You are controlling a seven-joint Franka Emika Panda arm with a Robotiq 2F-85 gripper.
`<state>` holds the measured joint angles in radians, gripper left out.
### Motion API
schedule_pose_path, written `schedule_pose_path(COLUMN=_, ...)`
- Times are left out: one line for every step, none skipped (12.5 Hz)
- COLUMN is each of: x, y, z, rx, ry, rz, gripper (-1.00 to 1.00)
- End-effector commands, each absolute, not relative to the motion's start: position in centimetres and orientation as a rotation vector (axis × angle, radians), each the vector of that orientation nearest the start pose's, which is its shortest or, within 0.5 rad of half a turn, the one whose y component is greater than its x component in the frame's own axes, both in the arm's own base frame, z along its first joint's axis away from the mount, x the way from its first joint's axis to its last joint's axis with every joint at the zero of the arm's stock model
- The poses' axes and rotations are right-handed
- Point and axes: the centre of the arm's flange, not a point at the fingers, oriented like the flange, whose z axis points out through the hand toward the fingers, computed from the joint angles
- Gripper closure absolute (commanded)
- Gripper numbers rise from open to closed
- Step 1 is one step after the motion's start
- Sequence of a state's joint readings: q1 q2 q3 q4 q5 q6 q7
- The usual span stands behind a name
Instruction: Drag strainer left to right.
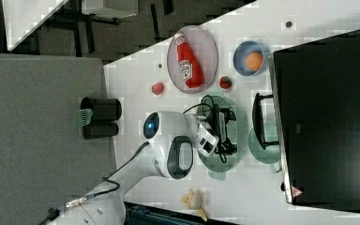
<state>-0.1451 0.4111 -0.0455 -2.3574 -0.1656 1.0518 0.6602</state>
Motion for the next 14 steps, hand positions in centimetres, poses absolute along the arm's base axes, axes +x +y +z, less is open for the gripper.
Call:
schedule_pose_path(x=50.9, y=-5.9, z=21.1, rx=-2.642, ry=1.880, rz=0.015, gripper=-1.00)
schedule_pose_path(x=51.5, y=-5.0, z=23.7, rx=-2.650, ry=1.854, rz=-0.018, gripper=-1.00)
schedule_pose_path(x=51.9, y=-4.2, z=26.6, rx=-2.663, ry=1.840, rz=-0.033, gripper=-1.00)
schedule_pose_path(x=52.2, y=-3.6, z=29.6, rx=-2.683, ry=1.835, rz=-0.033, gripper=-1.00)
schedule_pose_path(x=52.3, y=-3.3, z=32.9, rx=-2.701, ry=1.841, rz=-0.029, gripper=-1.00)
schedule_pose_path(x=52.2, y=-3.3, z=36.3, rx=-2.740, ry=1.827, rz=-0.007, gripper=-1.00)
schedule_pose_path(x=51.9, y=-3.4, z=39.7, rx=-2.784, ry=1.788, rz=0.036, gripper=-1.00)
schedule_pose_path(x=51.4, y=-3.5, z=43.0, rx=-2.808, ry=1.730, rz=0.095, gripper=-1.00)
schedule_pose_path(x=51.0, y=-3.6, z=46.1, rx=-2.807, ry=1.653, rz=0.146, gripper=-1.00)
schedule_pose_path(x=50.5, y=-3.8, z=49.0, rx=-2.801, ry=1.572, rz=0.174, gripper=-1.00)
schedule_pose_path(x=50.0, y=-3.9, z=51.7, rx=-2.811, ry=1.489, rz=0.152, gripper=-1.00)
schedule_pose_path(x=49.6, y=-3.8, z=54.3, rx=-2.835, ry=1.412, rz=0.096, gripper=-1.00)
schedule_pose_path(x=48.9, y=-3.8, z=56.5, rx=-2.853, ry=1.368, rz=0.069, gripper=-1.00)
schedule_pose_path(x=47.8, y=-3.6, z=57.9, rx=-2.861, ry=1.360, rz=0.082, gripper=-1.00)
